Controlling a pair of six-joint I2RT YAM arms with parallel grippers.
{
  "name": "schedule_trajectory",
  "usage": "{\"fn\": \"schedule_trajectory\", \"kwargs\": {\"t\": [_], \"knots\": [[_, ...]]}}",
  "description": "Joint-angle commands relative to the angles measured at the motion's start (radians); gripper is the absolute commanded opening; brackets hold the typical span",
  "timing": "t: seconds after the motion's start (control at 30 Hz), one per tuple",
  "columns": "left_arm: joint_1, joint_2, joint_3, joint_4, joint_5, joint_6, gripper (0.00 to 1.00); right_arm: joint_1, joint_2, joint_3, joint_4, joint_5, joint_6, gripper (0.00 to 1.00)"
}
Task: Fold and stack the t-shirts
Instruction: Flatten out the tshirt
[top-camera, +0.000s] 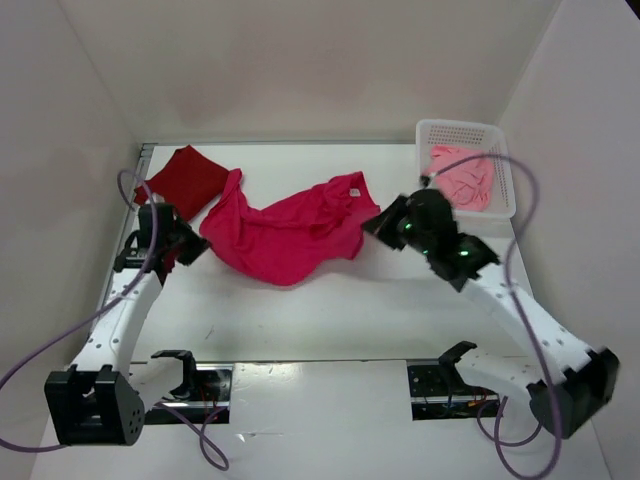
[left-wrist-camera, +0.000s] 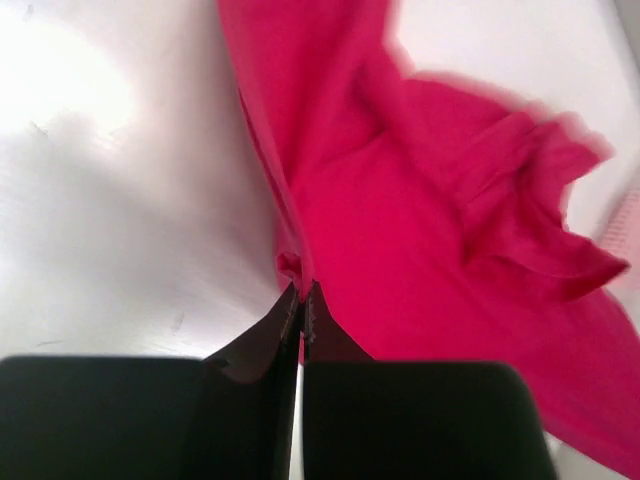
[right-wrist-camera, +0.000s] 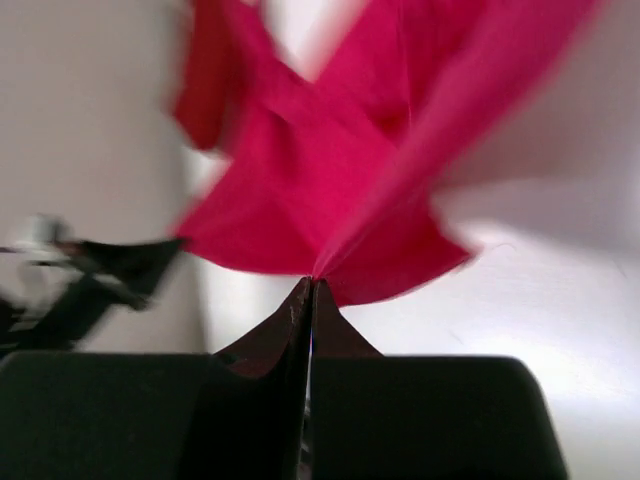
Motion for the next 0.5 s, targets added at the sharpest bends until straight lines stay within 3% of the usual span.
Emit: {"fn": "schedule_trajectory", "kwargs": {"t": [0.0, 0.2, 0.27, 0.4, 0.47], "knots": [[-0.013, -0.039, 0.25, -0.092, 0.057, 0.121, 0.0, -0.057, -0.108, 0.25, -0.274, 0.075, -0.118, 0.0], [-0.013, 0.056, 0.763, -0.201, 0.014, 0.187, 0.0, -0.057, -0.043, 0.775, -0.49, 0.176, -0.241, 0.0], [-0.013, 0.091, 0.928, -0.213, 0.014, 0.187, 0.0, -0.057, 0.016, 1.019, -0.541, 0.228, -0.293, 0.0], [-0.013, 0.145, 1.166, -0.235, -0.033, 0.187, 0.0, -0.066, 0.147, 1.488, -0.649, 0.274, -0.363, 0.0], [-0.013, 0.173, 1.22, -0.235, -0.047, 0.187, 0.0, -0.066, 0.203, 1.568, -0.663, 0.274, -0.373, 0.0]]}}
